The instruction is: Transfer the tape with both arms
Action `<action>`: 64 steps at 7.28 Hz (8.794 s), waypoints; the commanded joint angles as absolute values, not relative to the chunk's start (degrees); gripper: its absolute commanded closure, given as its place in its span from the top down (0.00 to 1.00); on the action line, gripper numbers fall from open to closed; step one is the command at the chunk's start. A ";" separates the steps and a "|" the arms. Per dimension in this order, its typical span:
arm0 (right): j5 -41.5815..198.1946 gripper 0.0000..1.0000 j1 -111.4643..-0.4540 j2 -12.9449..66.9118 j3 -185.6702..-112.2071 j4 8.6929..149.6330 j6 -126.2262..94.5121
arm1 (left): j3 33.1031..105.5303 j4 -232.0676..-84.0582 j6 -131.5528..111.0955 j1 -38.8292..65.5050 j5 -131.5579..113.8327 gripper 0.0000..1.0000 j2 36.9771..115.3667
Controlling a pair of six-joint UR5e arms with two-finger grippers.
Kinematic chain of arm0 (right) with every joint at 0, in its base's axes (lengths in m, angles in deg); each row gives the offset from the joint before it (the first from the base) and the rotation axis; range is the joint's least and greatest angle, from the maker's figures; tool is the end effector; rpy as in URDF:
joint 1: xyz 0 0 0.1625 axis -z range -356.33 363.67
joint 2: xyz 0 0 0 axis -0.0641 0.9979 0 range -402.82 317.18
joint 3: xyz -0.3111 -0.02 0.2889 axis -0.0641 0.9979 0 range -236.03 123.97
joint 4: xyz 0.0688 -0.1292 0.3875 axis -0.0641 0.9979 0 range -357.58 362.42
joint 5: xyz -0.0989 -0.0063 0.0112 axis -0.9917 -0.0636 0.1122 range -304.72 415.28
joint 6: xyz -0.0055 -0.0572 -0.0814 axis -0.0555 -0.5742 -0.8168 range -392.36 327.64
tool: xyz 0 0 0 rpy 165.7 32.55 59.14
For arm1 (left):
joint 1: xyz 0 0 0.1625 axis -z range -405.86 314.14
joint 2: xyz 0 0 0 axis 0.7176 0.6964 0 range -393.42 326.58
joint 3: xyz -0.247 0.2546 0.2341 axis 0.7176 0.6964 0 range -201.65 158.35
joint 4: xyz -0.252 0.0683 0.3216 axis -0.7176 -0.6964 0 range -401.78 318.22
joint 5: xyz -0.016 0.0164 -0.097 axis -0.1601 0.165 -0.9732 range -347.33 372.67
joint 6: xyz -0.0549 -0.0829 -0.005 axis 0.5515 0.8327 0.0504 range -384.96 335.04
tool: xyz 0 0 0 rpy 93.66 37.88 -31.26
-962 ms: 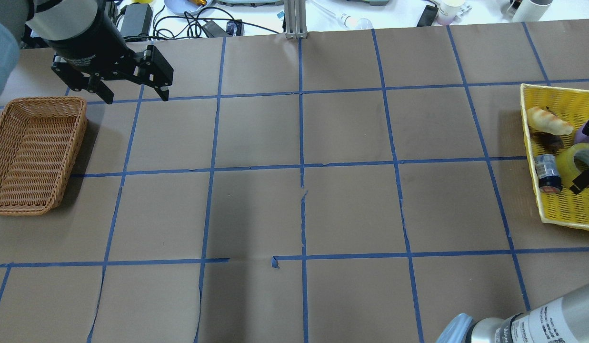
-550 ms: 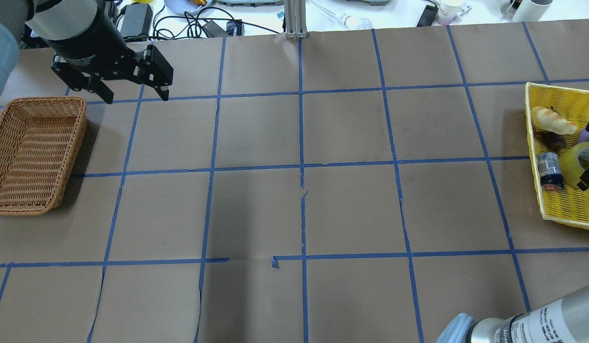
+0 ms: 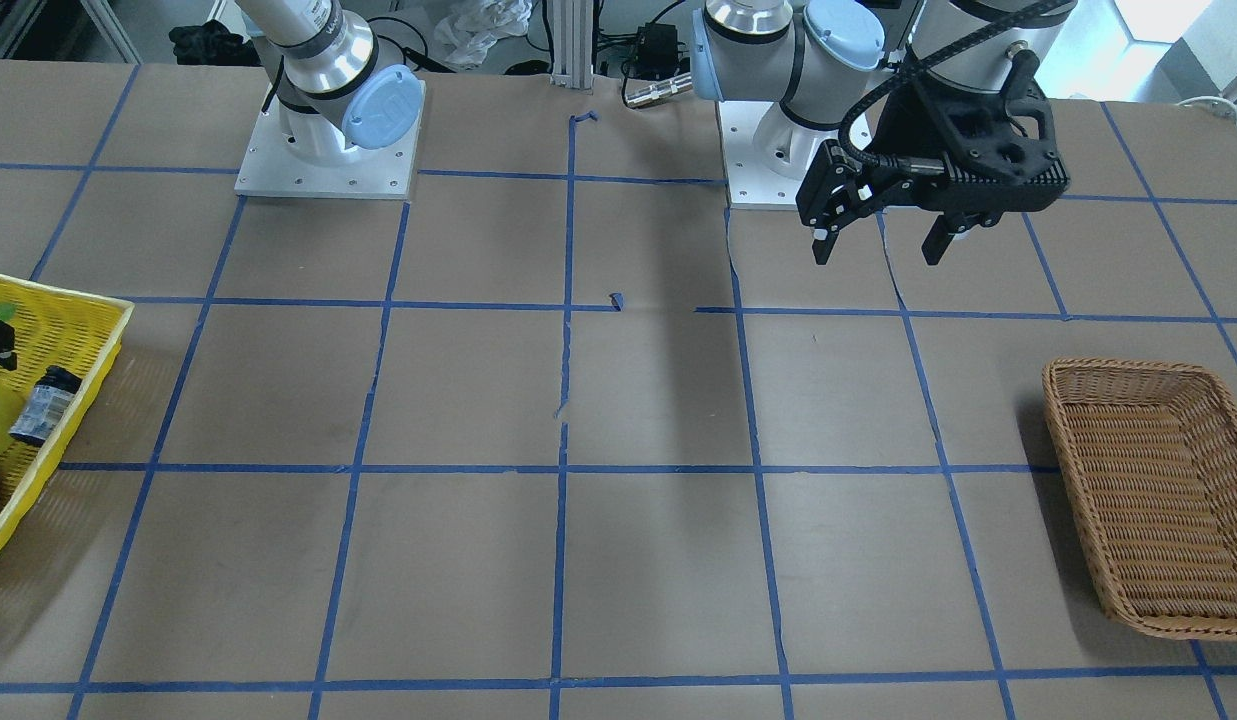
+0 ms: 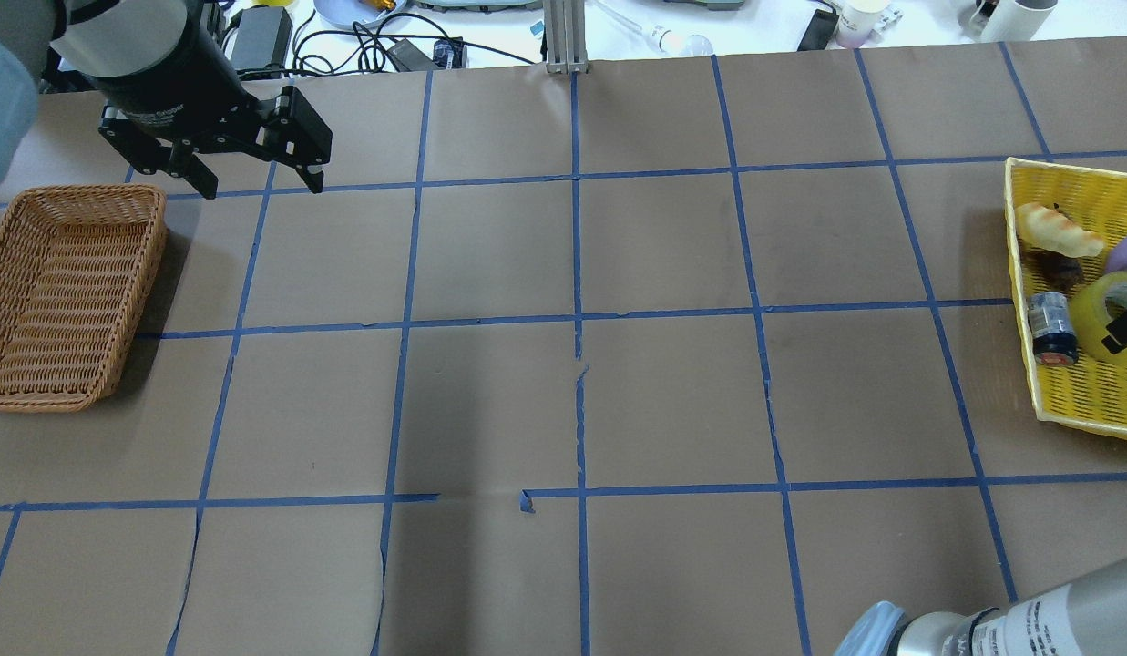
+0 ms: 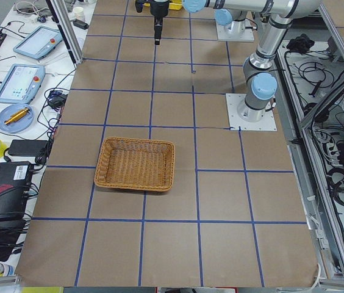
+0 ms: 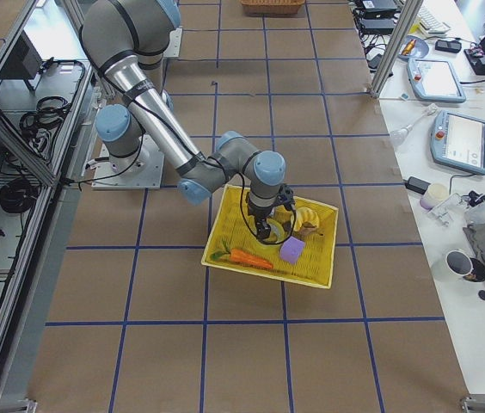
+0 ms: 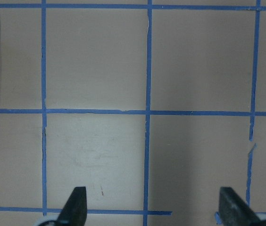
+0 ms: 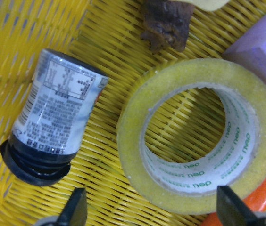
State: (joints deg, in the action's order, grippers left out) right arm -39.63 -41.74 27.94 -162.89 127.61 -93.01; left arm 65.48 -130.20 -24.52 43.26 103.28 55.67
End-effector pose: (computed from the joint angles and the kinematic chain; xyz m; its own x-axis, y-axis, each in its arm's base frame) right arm -0.3008 -0.4829 0.2319 -0.9600 -0.2784 0.0283 -0.2753 0.9578 0.0825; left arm -0.1246 -0.4951 0.5234 -0.9997 -0.0240 -0.0098 -0.0230 0.9954 -0.0933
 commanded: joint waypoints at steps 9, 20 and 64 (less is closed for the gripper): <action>-36.99 0.00 -41.77 24.67 -161.86 130.93 -95.91 | 65.54 -129.94 -24.61 43.09 103.37 1.00 55.79; -34.80 0.00 -99.11 22.72 -145.21 120.80 -12.07 | 65.62 -130.20 -24.69 42.74 103.46 1.00 55.44; -29.42 1.00 -83.34 39.01 -146.37 97.40 -29.26 | 61.13 -103.67 -91.76 0.46 96.52 0.00 87.95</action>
